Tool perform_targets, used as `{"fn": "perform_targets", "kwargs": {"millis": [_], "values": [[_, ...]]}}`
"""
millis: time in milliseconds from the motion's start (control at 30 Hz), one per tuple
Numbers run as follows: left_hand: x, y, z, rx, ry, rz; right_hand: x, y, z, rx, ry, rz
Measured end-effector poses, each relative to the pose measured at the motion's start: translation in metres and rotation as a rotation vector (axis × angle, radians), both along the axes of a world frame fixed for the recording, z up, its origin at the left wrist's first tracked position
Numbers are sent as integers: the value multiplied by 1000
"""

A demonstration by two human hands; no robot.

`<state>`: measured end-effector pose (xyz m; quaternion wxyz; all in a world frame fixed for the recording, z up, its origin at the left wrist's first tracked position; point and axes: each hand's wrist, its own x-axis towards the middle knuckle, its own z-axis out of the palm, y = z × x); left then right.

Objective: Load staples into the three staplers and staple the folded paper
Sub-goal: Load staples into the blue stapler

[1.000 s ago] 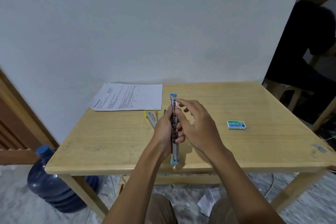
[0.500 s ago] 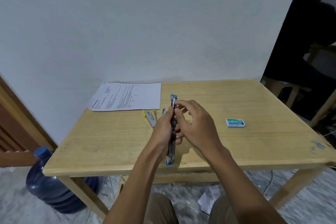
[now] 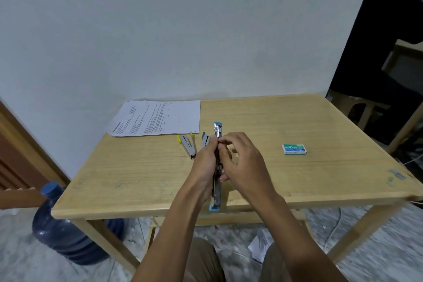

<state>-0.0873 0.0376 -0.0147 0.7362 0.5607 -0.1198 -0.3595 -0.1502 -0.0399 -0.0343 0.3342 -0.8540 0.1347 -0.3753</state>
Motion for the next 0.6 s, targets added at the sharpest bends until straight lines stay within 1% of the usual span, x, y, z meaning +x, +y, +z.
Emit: {"fn": "perform_targets", "kwargs": {"millis": [133, 333, 467, 600], "values": [[-1, -2, -2, 66, -28, 2, -2, -3, -2, 11, 16, 6], [-4, -1, 0, 116, -82, -17, -6, -8, -3, 12, 26, 21], [-1, -1, -3, 128, -60, 7, -9, -8, -7, 14, -31, 22], [5, 1, -5, 65, 9, 24, -16, -3, -10, 4, -130, 77]]}}
